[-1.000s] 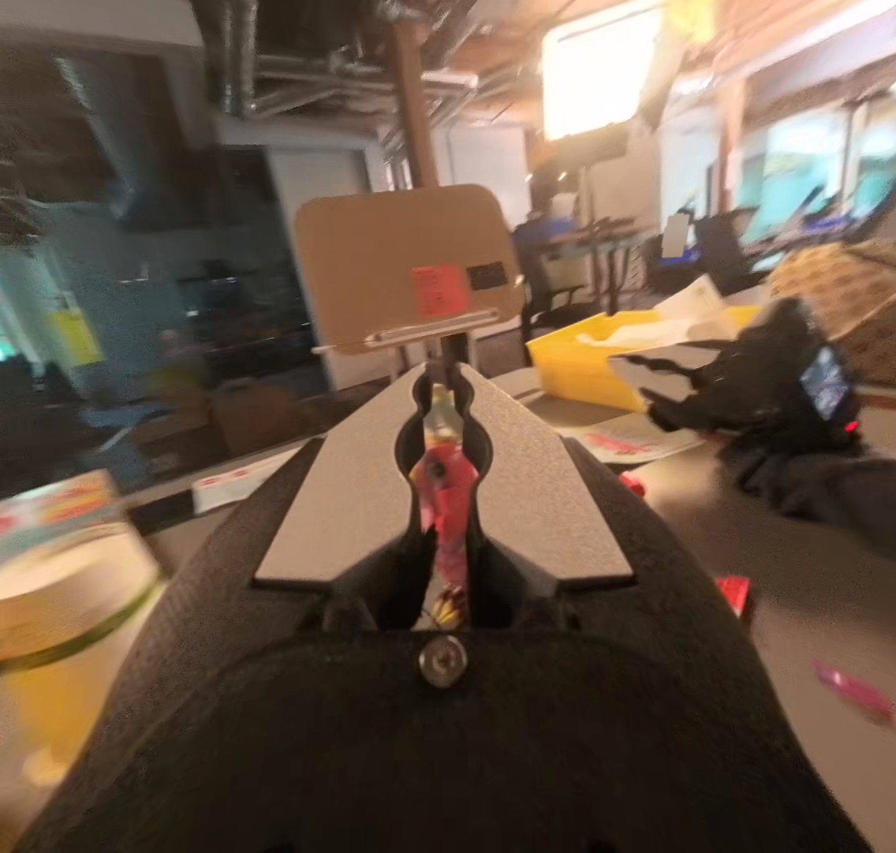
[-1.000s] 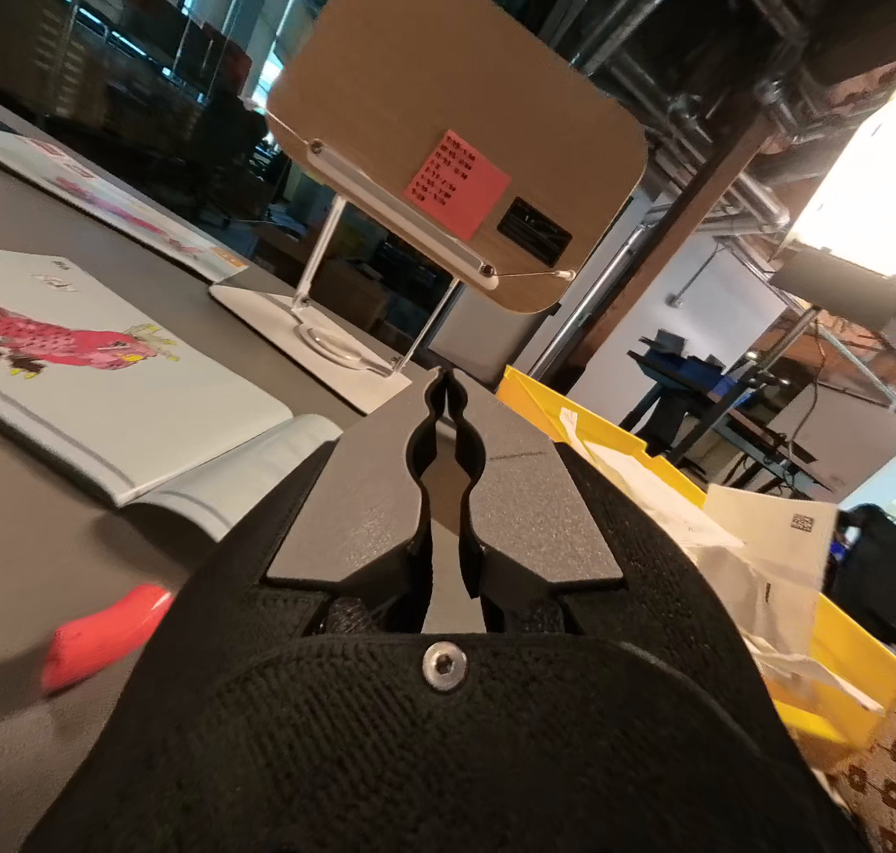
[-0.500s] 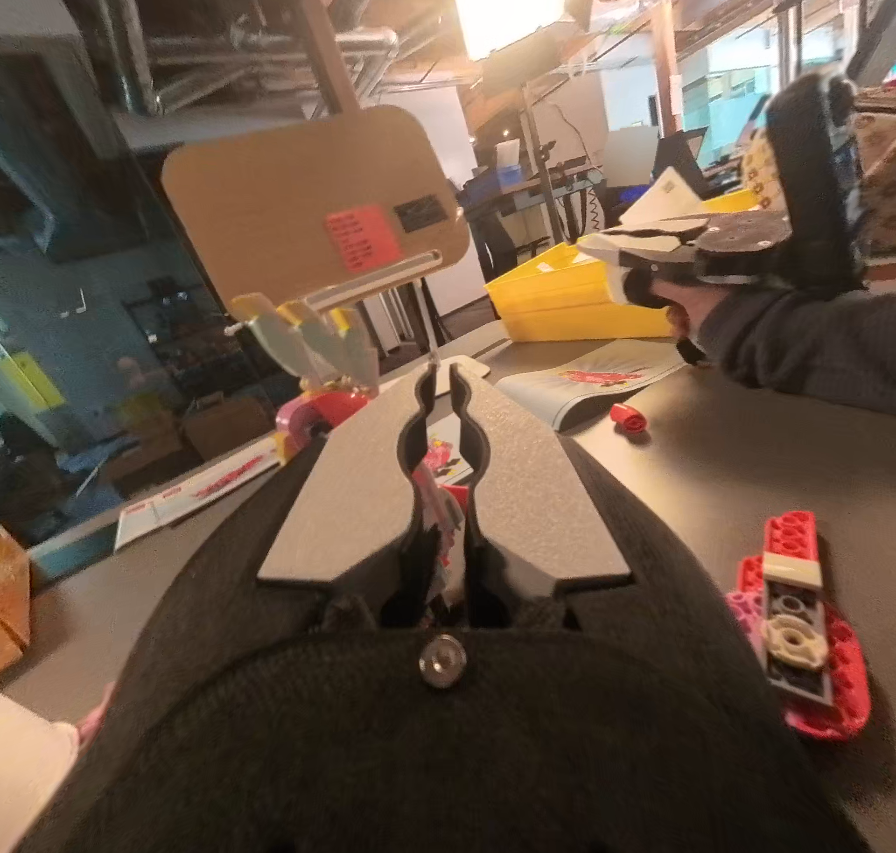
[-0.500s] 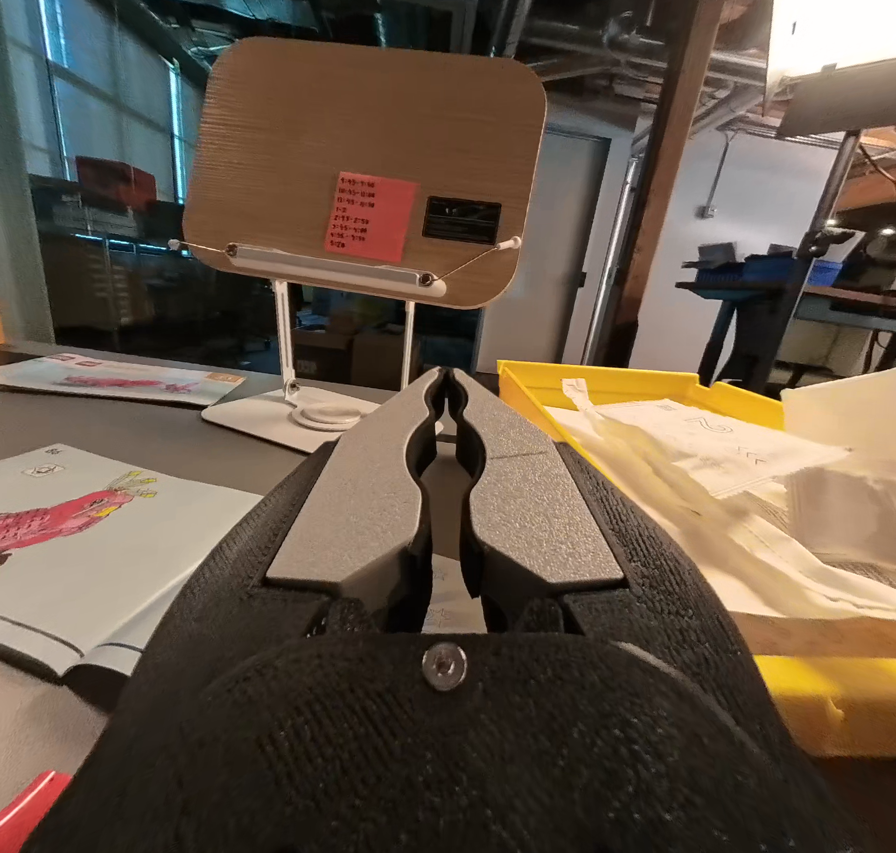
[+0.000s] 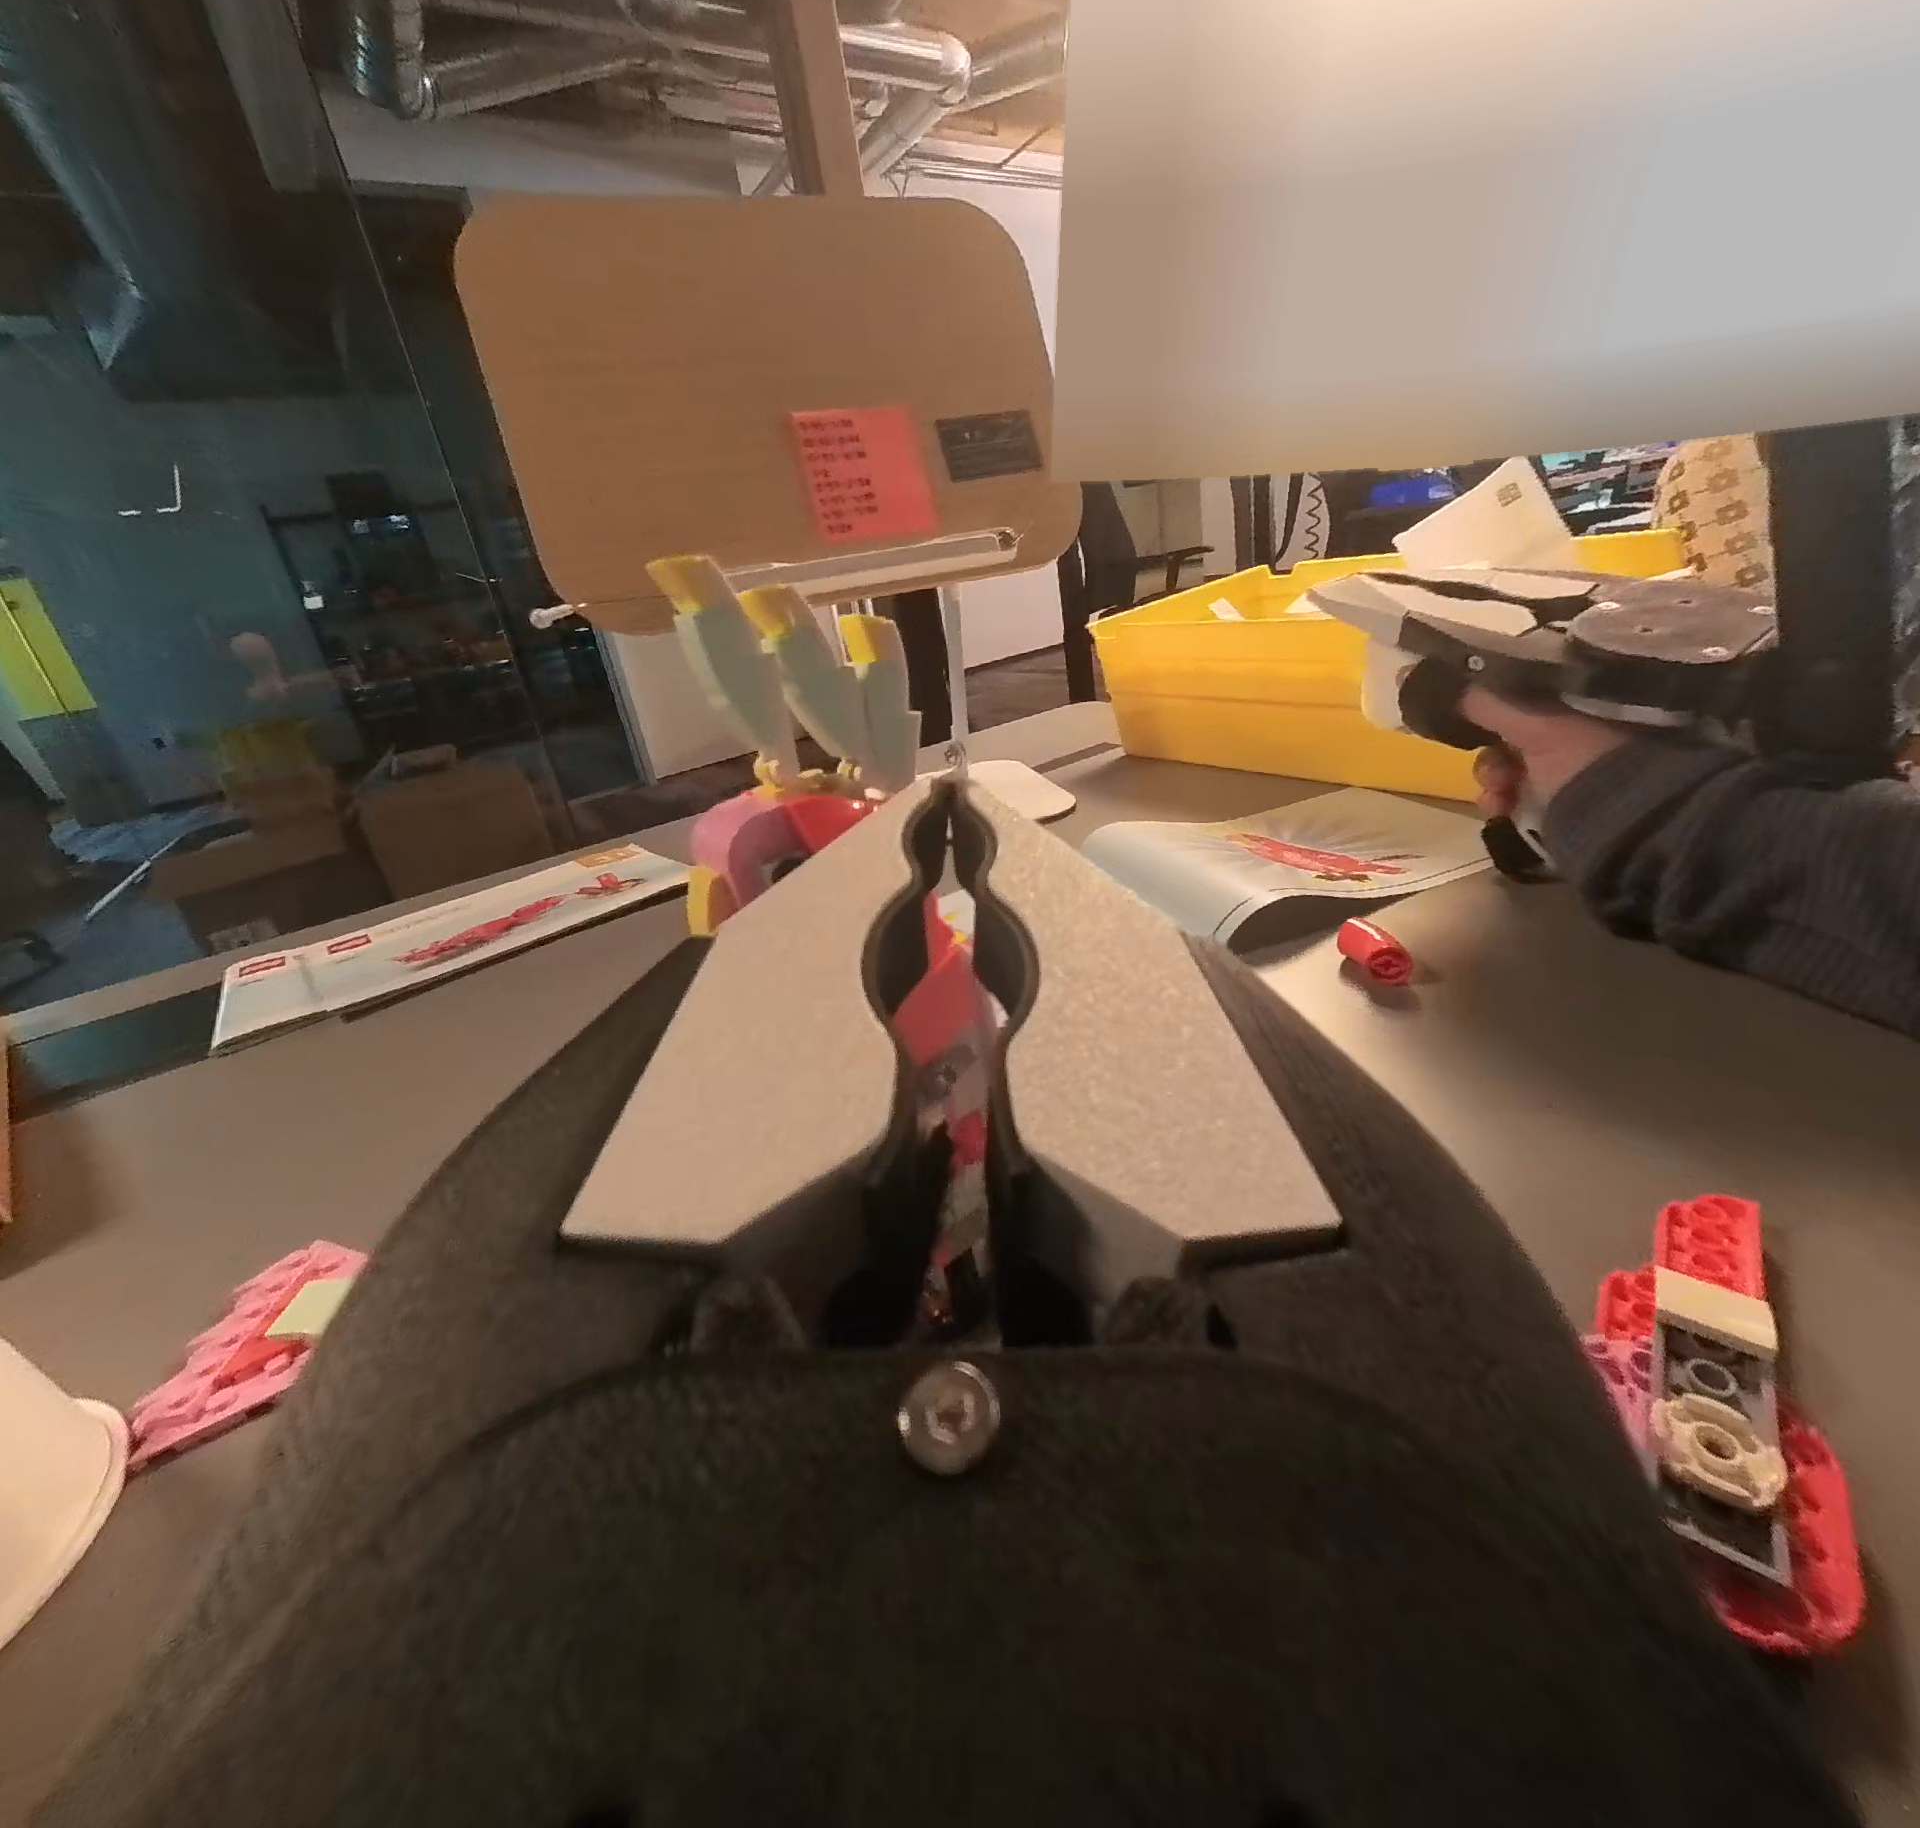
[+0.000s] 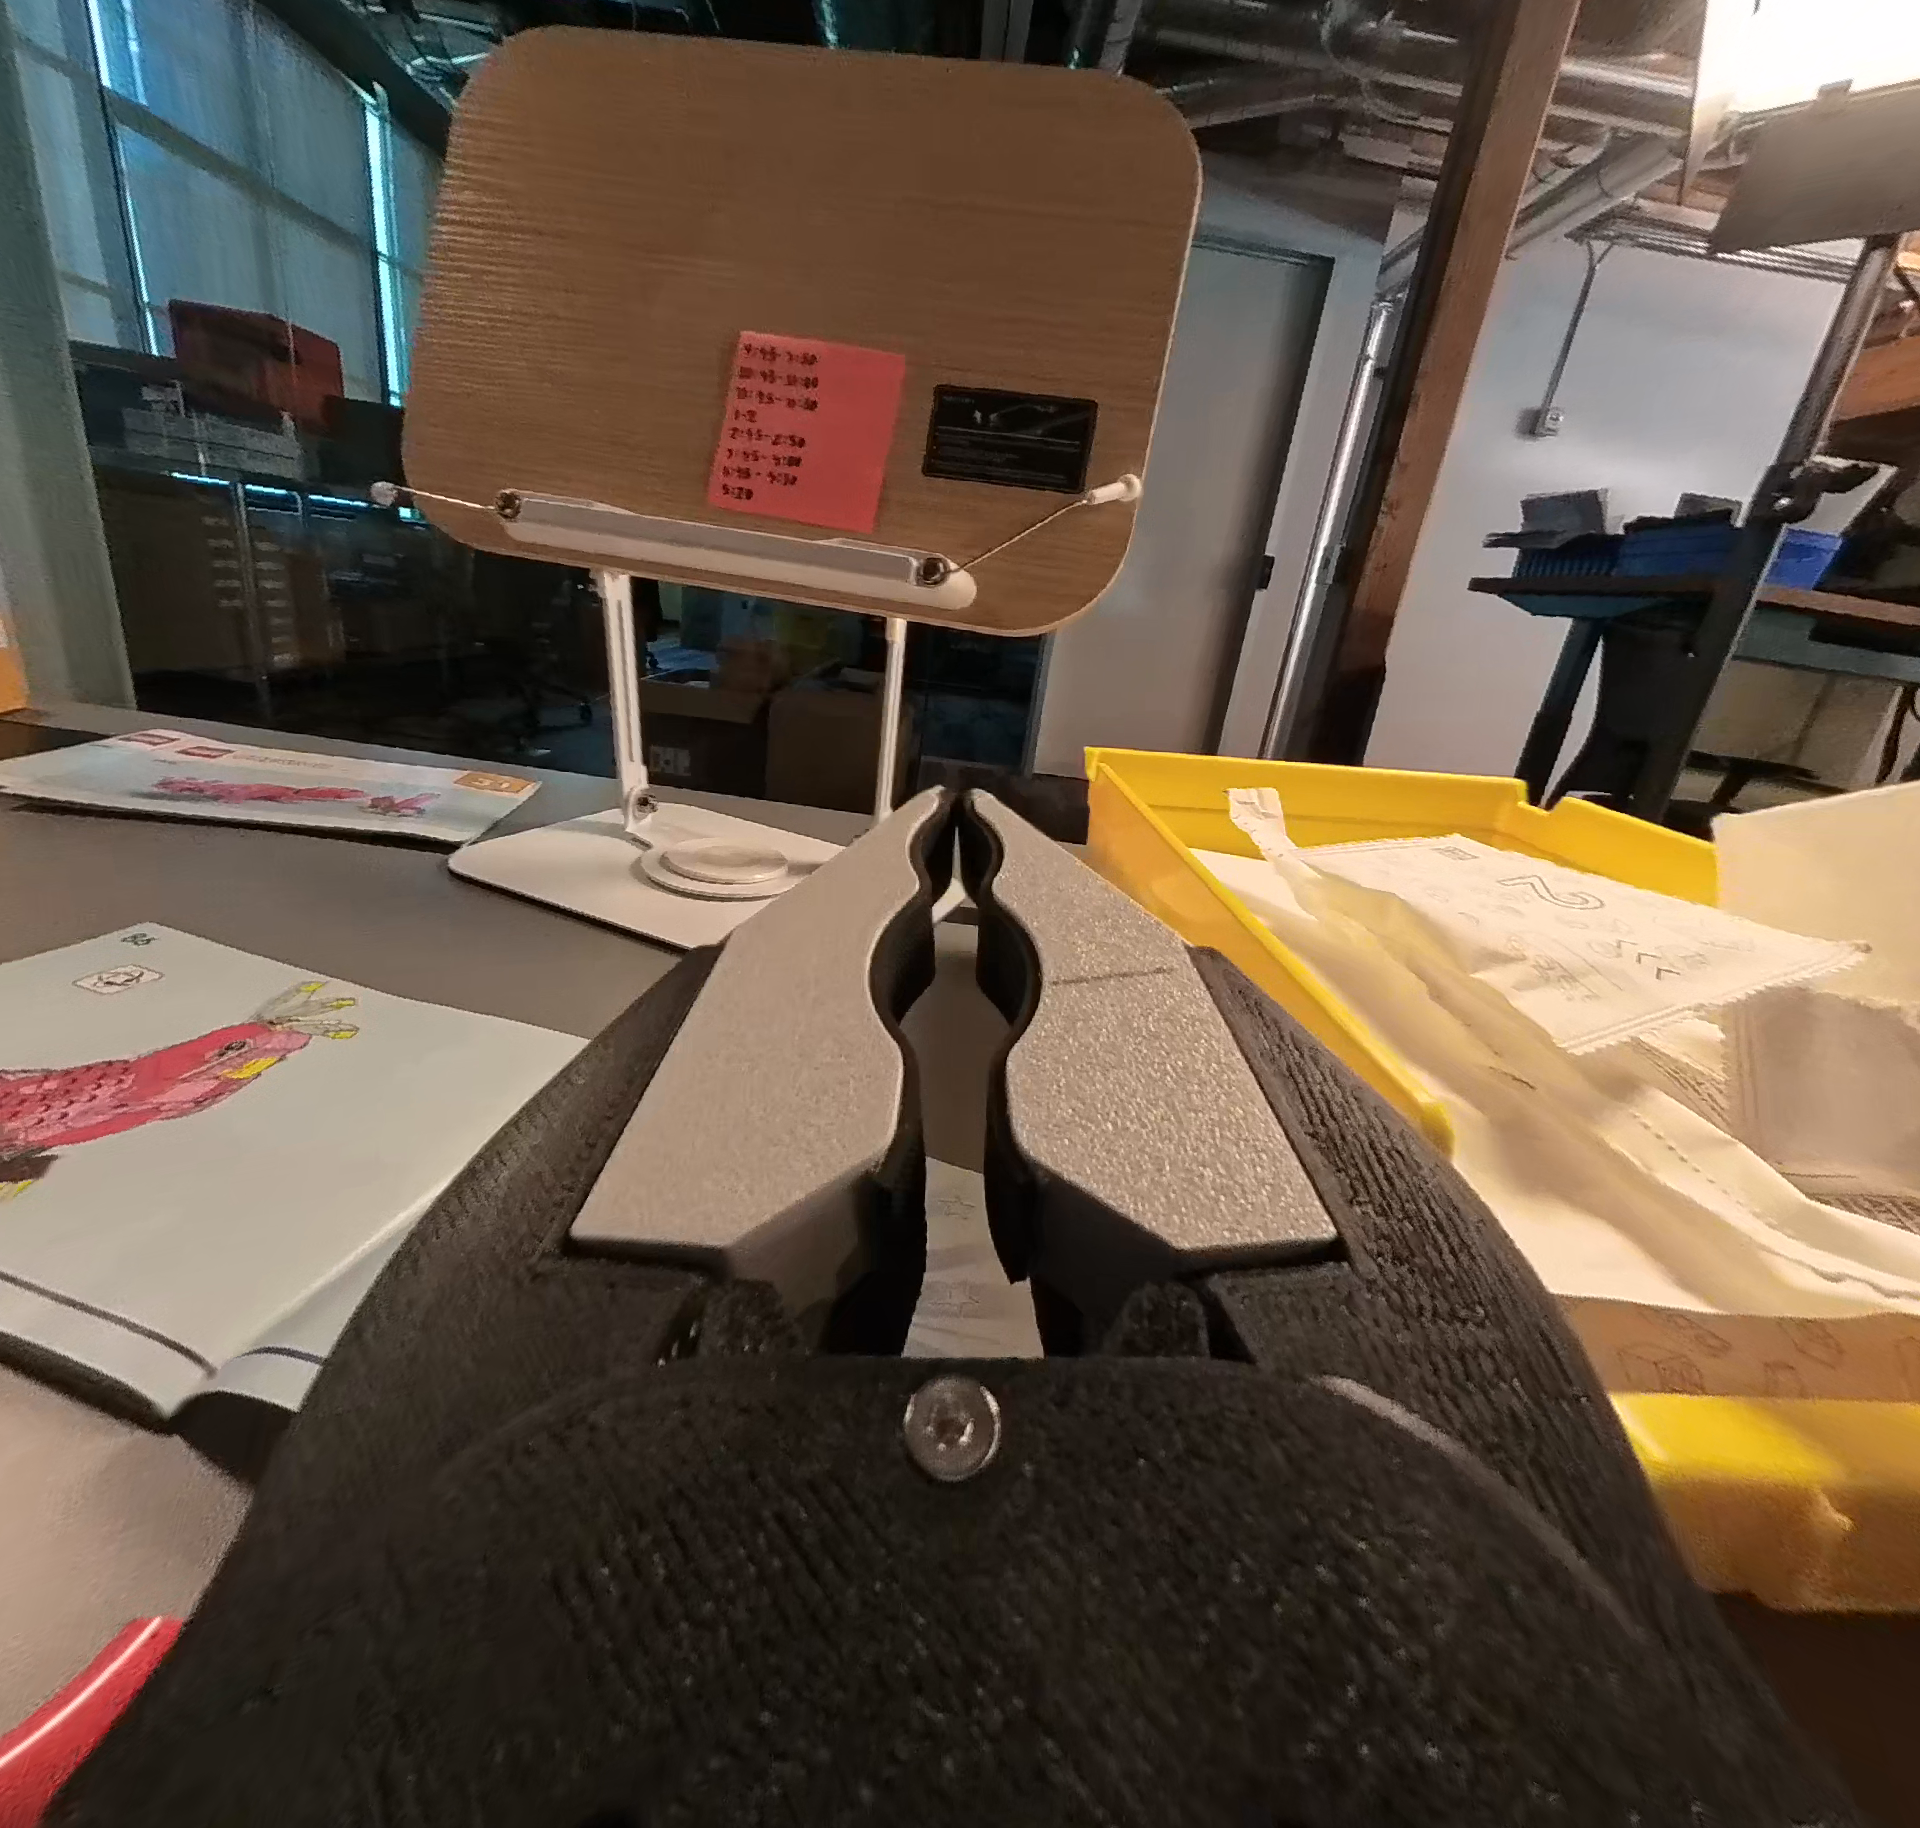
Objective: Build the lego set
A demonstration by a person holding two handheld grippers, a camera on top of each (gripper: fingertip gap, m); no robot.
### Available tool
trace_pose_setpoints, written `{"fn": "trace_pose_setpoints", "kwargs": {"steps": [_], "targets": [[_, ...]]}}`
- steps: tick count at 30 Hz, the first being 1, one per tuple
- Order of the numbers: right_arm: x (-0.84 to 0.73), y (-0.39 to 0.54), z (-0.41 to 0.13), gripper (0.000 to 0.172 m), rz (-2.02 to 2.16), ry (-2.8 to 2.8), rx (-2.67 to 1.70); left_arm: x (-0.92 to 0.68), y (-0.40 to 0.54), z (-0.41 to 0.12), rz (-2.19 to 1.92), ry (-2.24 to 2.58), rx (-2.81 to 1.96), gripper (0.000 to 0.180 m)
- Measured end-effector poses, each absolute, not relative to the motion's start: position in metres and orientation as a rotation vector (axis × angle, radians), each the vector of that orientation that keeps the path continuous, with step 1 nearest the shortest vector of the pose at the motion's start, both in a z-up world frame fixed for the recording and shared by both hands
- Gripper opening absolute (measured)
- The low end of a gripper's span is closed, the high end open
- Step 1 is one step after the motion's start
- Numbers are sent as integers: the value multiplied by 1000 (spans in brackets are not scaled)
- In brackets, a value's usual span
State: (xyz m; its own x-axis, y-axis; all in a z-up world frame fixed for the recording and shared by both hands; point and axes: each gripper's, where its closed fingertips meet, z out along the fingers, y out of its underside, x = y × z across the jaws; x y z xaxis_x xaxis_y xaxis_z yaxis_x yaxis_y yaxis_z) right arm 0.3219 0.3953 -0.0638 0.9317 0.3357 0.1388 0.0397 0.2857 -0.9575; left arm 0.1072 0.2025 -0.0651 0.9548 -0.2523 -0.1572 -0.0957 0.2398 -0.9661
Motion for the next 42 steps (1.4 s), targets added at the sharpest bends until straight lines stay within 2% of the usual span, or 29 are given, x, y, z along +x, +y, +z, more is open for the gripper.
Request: {"fn": "trace_pose_setpoints", "kwargs": {"steps": [14,17,20,23,42], "targets": [[318,394,-63,0,225,-358,-1261,136,191,-63,-48,492,-1256,0],[311,392,-64,0,201,-401,-1254,167,175,-67,-75,677,-1180,0],[307,391,-65,0,184,-433,-1250,222,134,-94,-304,1041,-1114,0],[307,391,-65,0,186,-432,-1250,233,132,-108,-178,1143,-1095,0],[307,391,-65,0,190,-426,-1250,230,135,-111,-133,1145,-1111,0]]}}
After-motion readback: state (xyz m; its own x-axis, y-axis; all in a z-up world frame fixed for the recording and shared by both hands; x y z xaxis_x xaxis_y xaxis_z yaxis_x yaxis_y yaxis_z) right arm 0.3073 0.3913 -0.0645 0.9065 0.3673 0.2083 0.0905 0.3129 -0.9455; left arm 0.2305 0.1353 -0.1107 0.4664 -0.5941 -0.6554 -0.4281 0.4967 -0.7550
